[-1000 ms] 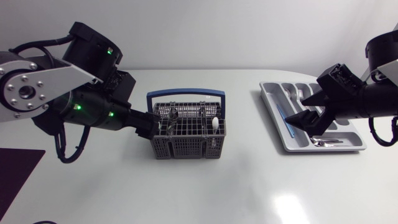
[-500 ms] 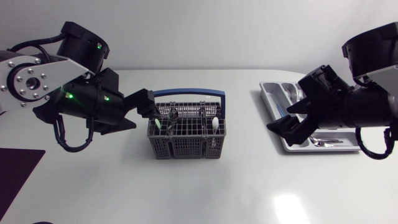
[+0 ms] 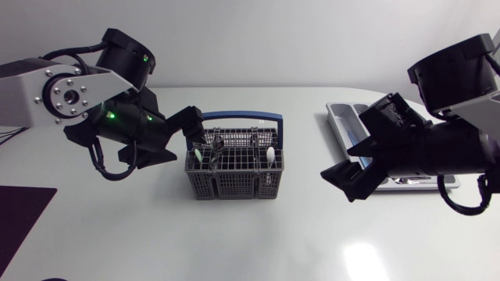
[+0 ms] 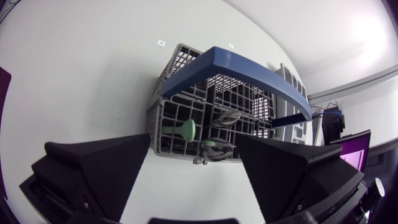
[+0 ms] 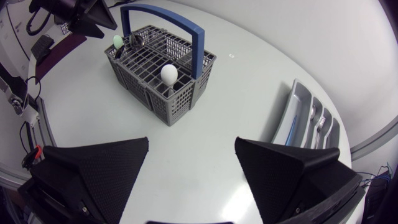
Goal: Unload the cutlery basket into the drawer organizer.
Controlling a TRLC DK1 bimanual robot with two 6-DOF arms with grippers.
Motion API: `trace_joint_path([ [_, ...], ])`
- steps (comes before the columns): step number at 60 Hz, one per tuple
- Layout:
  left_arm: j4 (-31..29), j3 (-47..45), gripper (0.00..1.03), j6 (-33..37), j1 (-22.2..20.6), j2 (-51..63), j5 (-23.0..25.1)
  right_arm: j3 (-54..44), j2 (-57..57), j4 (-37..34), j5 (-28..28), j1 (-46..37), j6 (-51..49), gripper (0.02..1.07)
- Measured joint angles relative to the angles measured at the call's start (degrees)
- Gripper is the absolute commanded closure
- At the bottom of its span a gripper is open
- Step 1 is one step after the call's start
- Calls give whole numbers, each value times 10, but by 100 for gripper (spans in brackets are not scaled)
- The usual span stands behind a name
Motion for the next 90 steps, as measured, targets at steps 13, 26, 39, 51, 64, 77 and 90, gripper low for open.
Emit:
trace_joint_path([
  [13, -13, 17, 40, -8, -4, 23, -1, -7, 4, 0, 5, 9, 15, 7],
  [26, -17, 20, 64, -10, -7, 38, -3, -15, 5, 2, 6, 15, 19, 7],
  [39, -25, 26, 79, -10, -7, 57, -3, -25, 6, 2, 7, 21, 19, 7],
  [51, -27, 32, 81, -10, -7, 72, -3, -27, 7, 2, 7, 29, 19, 7],
  [64, -29, 41, 97, -9, -7, 84, -16, -35, 8, 2, 7, 43, 23, 7],
  [77, -27, 42, 100, -9, -7, 84, -18, -45, 8, 7, 7, 47, 32, 7],
  [90, -26, 42, 100, -9, -7, 84, -26, -46, 8, 11, 7, 50, 32, 7],
])
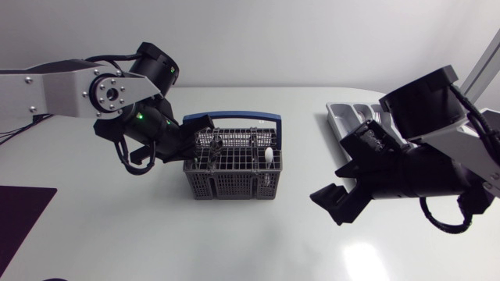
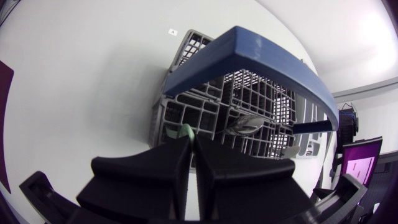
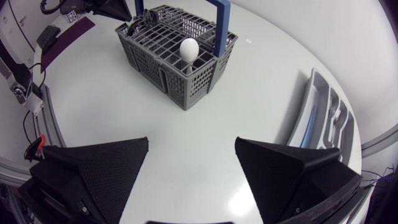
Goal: Unload the cutlery basket into the drawer organizer.
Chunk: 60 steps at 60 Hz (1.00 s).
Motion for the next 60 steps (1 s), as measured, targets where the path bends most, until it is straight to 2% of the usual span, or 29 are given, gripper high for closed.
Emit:
trace_joint_path([
  [28, -2, 0, 100, 2, -10, -42, -5, 0, 0, 0, 7, 14, 1, 7],
  [60, -12, 0, 100, 7, -22, -139, -15, -4, -6, -1, 26, 41, 6, 7],
])
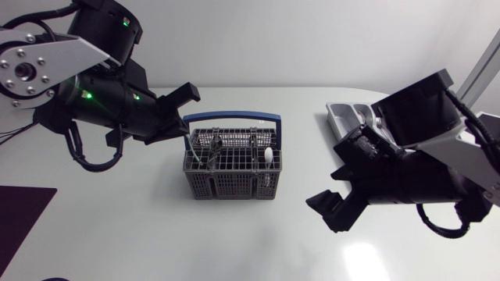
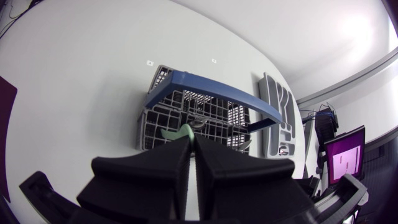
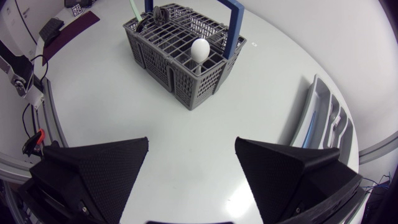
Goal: Unload the cutlery basket into the drawer organizer.
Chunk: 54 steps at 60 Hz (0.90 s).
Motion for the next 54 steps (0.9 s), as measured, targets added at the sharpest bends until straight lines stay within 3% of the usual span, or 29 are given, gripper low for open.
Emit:
trace_joint_path([
  [31, -43, 0, 99, -1, -36, -104, -24, -15, -51, 34, 4, 24, -21, 7],
  [41, -56, 0, 100, -36, -81, -122, -23, -15, -73, 42, 1, 42, -35, 7],
  [54, -72, 10, 100, -72, -91, -96, 64, -14, -71, 45, -14, 52, -35, 7],
])
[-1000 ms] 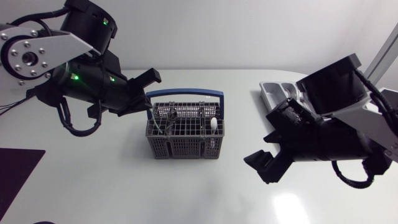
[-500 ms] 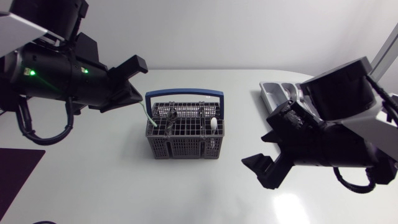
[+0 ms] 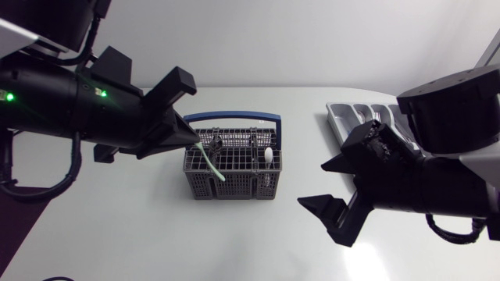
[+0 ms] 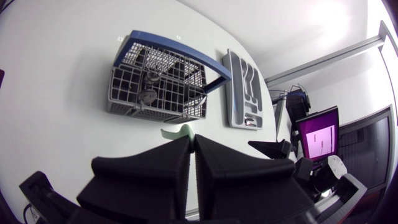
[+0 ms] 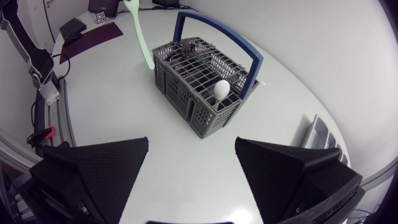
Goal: Unload the cutlery basket into the drawer organizer.
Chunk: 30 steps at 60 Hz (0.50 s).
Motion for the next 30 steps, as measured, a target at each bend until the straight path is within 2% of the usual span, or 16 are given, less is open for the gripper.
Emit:
trace_joint_path([
  [10, -10, 22, 100, -5, -2, 47, 58, 8, 23, 4, -2, 25, 2, 8],
  [14, -14, 31, 100, -11, -2, 65, 79, 14, 35, 10, -3, 37, 3, 12],
  [30, -25, 74, 100, -33, 9, 125, 170, 52, 103, 72, -6, 52, 8, 16],
])
